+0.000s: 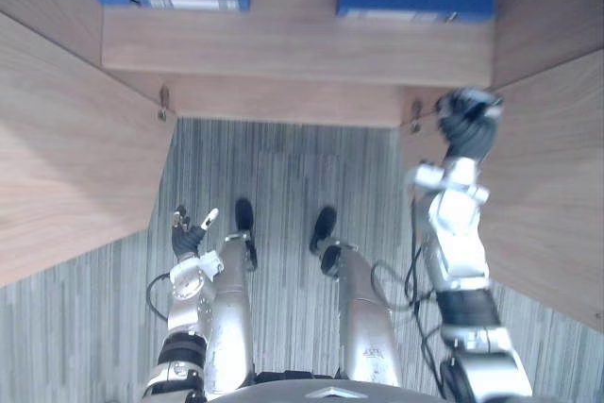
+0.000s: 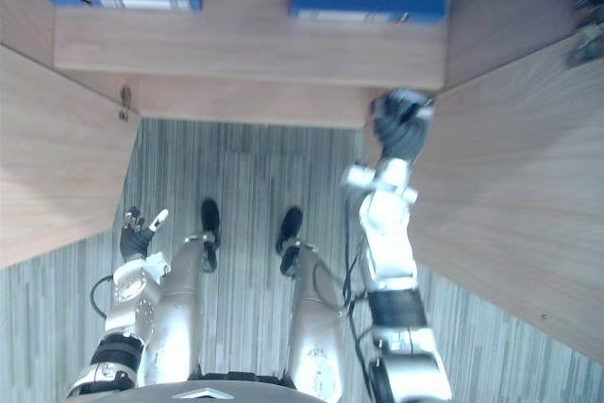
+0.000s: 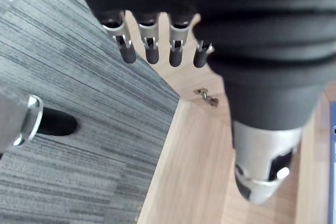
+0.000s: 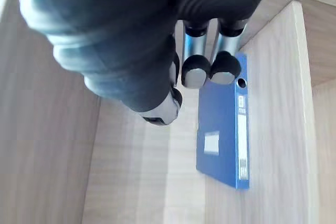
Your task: Walk over to the cabinet, pick up the folder, carry it to the office cabinet, place the folder inside the office cabinet, then close the office cabinet door
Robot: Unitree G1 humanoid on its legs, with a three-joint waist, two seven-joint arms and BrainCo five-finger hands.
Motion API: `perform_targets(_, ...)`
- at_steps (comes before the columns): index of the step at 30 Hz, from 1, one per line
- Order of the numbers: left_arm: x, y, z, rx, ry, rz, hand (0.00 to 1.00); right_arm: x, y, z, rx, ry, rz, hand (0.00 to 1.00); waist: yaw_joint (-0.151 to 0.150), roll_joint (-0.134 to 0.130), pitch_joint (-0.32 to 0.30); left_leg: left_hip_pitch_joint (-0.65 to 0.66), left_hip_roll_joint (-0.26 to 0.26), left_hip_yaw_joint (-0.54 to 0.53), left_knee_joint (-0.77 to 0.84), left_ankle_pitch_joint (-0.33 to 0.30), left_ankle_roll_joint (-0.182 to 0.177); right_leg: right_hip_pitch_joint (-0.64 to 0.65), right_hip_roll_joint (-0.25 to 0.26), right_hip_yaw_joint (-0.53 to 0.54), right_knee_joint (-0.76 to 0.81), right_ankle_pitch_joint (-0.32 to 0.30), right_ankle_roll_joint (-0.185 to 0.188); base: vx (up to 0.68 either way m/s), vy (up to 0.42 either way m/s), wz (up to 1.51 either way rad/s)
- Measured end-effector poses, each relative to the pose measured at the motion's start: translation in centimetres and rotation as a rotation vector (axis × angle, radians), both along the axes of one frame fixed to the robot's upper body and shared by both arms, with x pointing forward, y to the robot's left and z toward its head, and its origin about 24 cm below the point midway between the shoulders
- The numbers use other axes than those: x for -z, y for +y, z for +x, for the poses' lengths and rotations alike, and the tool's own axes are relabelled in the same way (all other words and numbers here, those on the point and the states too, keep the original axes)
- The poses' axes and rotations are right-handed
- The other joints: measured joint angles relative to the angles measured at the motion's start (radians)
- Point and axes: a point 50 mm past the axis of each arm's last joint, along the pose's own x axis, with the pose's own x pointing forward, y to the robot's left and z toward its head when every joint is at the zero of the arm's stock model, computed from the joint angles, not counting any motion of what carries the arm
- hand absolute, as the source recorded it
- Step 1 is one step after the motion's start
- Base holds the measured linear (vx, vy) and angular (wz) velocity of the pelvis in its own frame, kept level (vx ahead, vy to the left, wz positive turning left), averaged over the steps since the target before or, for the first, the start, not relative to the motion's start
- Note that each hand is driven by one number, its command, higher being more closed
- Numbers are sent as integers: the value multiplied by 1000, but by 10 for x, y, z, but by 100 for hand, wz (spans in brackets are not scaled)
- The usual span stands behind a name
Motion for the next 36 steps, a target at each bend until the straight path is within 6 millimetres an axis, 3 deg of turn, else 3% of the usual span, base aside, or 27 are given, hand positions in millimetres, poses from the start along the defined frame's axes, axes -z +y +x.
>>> perform_targets(2,10,-5,-11,49,53,24,0,33,6,-15,-12,127,-67,100,-1,-5,-56,82,-4,8,-52,1,-2,77,5,1,-51,4,6,131,-29,-3)
perform_targets(6,28,-6,-32,109,145,59,0,79,9,-33,4,325,-121,100,-5,-6,-120,219,-8,33,-148,8,-9,195,22,20,-143,24,18,128,-17,-15)
perform_targets(7,32,-6,-37,122,168,67,0,93,8,-37,14,386,-136,0,-9,-6,-134,249,-11,36,-172,14,-11,221,26,23,-170,32,19,163,3,-17)
perform_targets(8,40,-6,-43,152,214,77,0,120,6,-41,32,513,-155,0,-21,-4,-154,293,-15,39,-215,29,-15,263,33,25,-217,51,25,135,5,-11)
perform_targets(12,55,-5,-54,201,306,96,0,187,1,-57,44,840,-163,0,-38,7,-181,383,-25,44,-300,55,-16,376,54,28,-352,112,33,105,25,-6)
perform_targets(15,64,1,-64,218,373,125,0,218,-2,-71,64,1006,-136,0,-50,18,-193,453,-38,46,-354,72,-13,466,58,28,-457,159,42,46,49,1)
perform_targets(20,78,8,-81,231,481,146,0,249,-15,-89,118,1178,-57,0,-55,32,-232,536,-65,58,-418,90,-8,555,55,43,-549,201,55,1,53,-3)
perform_targets(26,94,14,-108,219,614,119,0,276,-27,-116,186,1349,108,0,-58,30,-265,624,-84,58,-500,109,-18,604,47,68,-582,207,61,-41,34,-10)
perform_targets(29,102,14,-124,216,682,98,0,284,-29,-130,212,1411,170,0,-62,28,-278,656,-91,55,-520,107,-15,620,44,84,-583,207,62,-21,31,-14)
perform_targets(36,107,17,-138,199,732,83,0,291,-33,-144,253,1456,244,0,-66,23,-297,724,-101,64,-550,107,-15,658,42,111,-583,199,72,1,18,-11)
